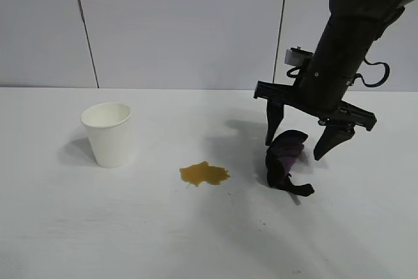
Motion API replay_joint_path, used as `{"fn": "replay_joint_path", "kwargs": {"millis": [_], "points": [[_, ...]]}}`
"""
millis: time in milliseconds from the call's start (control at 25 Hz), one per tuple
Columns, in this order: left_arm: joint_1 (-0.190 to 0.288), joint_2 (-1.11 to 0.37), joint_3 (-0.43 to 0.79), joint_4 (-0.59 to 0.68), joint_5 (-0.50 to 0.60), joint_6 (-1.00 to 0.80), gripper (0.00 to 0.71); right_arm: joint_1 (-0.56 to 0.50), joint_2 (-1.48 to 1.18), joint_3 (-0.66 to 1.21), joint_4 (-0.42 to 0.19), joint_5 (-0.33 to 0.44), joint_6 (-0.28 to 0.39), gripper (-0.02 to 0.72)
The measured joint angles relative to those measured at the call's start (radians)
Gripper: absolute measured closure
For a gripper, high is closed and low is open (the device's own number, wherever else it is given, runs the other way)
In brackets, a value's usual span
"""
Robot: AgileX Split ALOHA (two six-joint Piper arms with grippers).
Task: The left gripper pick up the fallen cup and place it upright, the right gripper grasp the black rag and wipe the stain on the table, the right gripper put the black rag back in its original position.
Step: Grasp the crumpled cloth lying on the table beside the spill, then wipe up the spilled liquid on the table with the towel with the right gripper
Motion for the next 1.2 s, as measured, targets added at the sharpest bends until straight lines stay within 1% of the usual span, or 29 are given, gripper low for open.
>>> {"fn": "replay_joint_path", "kwargs": {"millis": [160,360,440,520,600,760,920,960,1040,1200], "points": [[0.000,0.000,0.000,0.000,0.000,0.000,0.080,0.000,0.009,0.000,0.000,-0.008,0.000,0.181],[0.000,0.000,0.000,0.000,0.000,0.000,0.080,0.000,0.045,0.000,-0.004,0.012,0.000,0.192],[0.000,0.000,0.000,0.000,0.000,0.000,0.080,0.000,0.046,-0.001,-0.005,0.013,0.000,0.229],[0.000,0.000,0.000,0.000,0.000,0.000,0.080,0.000,0.046,-0.001,-0.004,0.014,0.000,0.286],[0.000,0.000,0.000,0.000,0.000,0.000,0.080,0.000,0.046,-0.006,-0.004,0.022,0.000,0.367],[0.000,0.000,0.000,0.000,0.000,0.000,0.080,0.000,0.046,-0.062,-0.006,0.086,0.000,0.512],[0.000,0.000,0.000,0.000,0.000,0.000,0.080,0.000,0.048,-0.153,-0.020,0.163,-0.023,0.608],[0.000,0.000,0.000,0.000,0.000,0.000,0.080,0.001,0.048,-0.176,-0.029,0.188,-0.030,0.624],[0.000,0.000,0.000,0.000,0.000,0.000,0.080,0.002,0.048,-0.211,-0.053,0.243,-0.045,0.624],[0.000,0.000,0.000,0.000,0.000,0.000,0.080,0.007,0.048,-0.239,-0.075,0.333,-0.081,0.624]]}}
